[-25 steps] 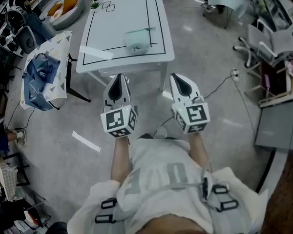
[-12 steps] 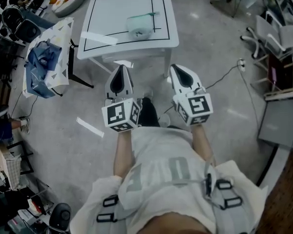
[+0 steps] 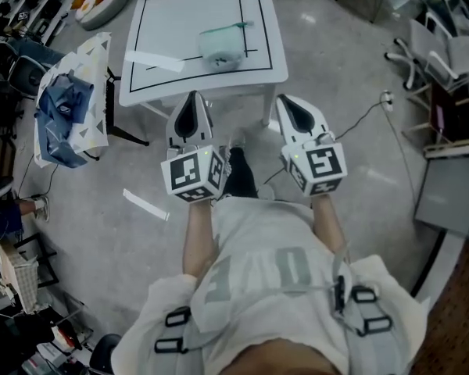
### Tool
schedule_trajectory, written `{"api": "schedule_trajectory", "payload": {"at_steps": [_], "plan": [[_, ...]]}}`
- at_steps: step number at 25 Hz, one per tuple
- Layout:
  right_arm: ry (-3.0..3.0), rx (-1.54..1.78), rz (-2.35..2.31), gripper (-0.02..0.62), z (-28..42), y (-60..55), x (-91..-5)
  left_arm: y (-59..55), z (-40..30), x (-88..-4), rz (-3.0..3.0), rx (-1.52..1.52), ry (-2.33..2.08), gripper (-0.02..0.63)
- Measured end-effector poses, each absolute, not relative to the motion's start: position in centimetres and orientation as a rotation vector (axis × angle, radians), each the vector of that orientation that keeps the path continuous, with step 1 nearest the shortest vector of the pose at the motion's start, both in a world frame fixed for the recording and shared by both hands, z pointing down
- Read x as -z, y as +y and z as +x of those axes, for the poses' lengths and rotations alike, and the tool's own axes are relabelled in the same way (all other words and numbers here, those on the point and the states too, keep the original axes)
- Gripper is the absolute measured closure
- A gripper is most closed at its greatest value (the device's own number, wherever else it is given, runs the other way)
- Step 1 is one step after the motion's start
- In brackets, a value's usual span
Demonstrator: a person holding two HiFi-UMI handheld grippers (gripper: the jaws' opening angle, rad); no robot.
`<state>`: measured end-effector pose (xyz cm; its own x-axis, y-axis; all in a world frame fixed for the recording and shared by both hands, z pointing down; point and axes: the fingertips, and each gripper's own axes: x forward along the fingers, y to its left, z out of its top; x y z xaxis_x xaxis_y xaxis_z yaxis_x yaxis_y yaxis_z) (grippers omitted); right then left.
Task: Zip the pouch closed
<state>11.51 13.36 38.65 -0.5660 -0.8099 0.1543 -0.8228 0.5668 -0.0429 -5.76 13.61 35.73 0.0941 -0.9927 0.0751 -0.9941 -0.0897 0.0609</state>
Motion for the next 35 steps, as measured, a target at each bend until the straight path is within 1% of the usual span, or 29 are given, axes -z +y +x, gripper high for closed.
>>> {"api": "schedule_trajectory", "payload": {"at_steps": [4, 11, 15, 20, 26, 35], "plan": [[-2.649, -0.161, 1.438, 0.588, 11.4, 10.3, -38.9, 10.4, -6.7, -36.3, 2.24, 0.008, -2.026, 0.598], [-2.554, -0.077, 1.402, 0.588, 9.5, 5.3, -40.0, 3.7, -8.3, -37.8, 2.242, -0.067, -2.028, 0.598], [-2.546, -0.185, 1.452, 0.588, 8.1, 0.6, -40.5, -0.9, -9.5, -37.7, 2.267, -0.054, -1.997, 0.598], [-2.499, -0.166, 1.518, 0.588, 6.2, -5.9, -39.9, -7.0, -10.9, -37.6, 2.316, -0.038, -1.908, 0.598], [-2.448, -0.193, 1.579, 0.588, 2.2, -11.8, -39.5, -13.0, -12.9, -36.9, 2.389, -0.042, -1.805, 0.598], [-2.426, -0.217, 1.571, 0.588, -0.2, -15.0, -40.7, -16.7, -16.1, -37.6, 2.383, -0.047, -1.798, 0.6]]}}
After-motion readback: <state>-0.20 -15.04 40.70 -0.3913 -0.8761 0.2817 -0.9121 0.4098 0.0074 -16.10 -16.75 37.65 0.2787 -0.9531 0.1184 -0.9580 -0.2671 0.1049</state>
